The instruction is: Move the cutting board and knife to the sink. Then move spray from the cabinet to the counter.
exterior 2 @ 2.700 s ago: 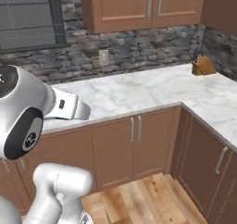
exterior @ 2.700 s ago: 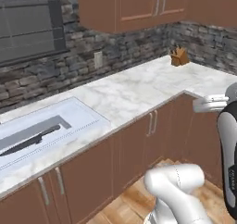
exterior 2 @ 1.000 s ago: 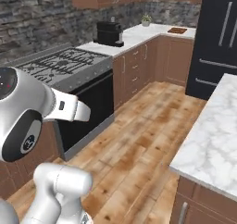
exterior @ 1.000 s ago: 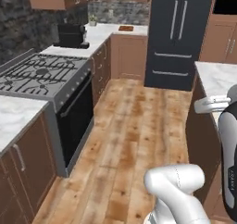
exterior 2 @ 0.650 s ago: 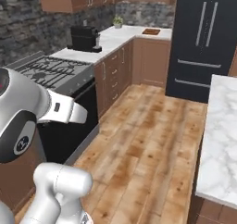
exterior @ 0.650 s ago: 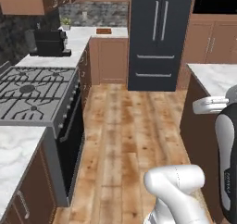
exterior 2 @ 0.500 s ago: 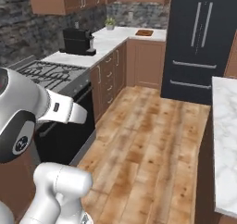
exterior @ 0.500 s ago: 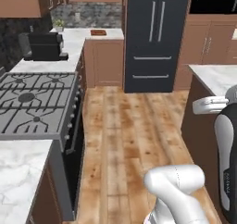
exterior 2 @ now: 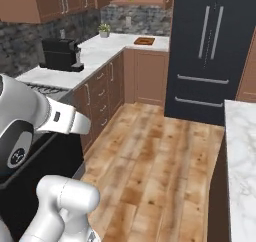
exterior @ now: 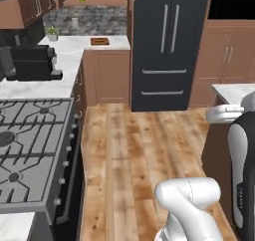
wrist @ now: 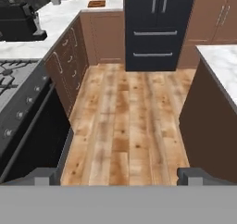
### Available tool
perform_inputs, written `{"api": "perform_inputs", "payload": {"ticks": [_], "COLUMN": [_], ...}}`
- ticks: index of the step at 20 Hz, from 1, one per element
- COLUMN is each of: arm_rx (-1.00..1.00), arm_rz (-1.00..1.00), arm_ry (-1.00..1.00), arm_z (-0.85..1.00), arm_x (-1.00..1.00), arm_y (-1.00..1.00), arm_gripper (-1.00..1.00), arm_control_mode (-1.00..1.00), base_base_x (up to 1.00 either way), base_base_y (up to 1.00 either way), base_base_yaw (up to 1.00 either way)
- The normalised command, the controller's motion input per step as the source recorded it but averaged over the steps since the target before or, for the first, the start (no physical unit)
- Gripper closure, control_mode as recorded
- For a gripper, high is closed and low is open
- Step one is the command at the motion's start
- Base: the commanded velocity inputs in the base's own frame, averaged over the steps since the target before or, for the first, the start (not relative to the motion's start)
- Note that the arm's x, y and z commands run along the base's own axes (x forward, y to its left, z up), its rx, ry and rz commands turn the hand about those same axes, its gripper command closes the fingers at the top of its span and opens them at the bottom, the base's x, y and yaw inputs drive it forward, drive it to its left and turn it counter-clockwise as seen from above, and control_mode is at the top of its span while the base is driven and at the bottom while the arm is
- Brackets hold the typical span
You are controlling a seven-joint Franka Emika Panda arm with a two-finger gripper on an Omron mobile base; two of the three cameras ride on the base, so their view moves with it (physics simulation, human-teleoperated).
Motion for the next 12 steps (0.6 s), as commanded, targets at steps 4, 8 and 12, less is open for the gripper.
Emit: {"api": "perform_inputs", "payload": {"ticks": [4,8,12], "arm_rx": [0.0,0.0,0.0], "arm_rz": [0.0,0.0,0.0], "arm_ry": [0.0,0.0,0.0], "arm_z": [0.0,0.0,0.0], "arm_x": [0.0,0.0,0.0], "arm_y": [0.0,0.0,0.0], "arm_gripper": [-1.0,-1.0,-1.0], "arm_control_mode": [1.0,1.0,1.0], "base_base_x": [1.0,1.0,1.0], "base_base_y": [0.0,-0.03,-0.01], "base_base_yaw": [0.0,0.0,0.0]}}
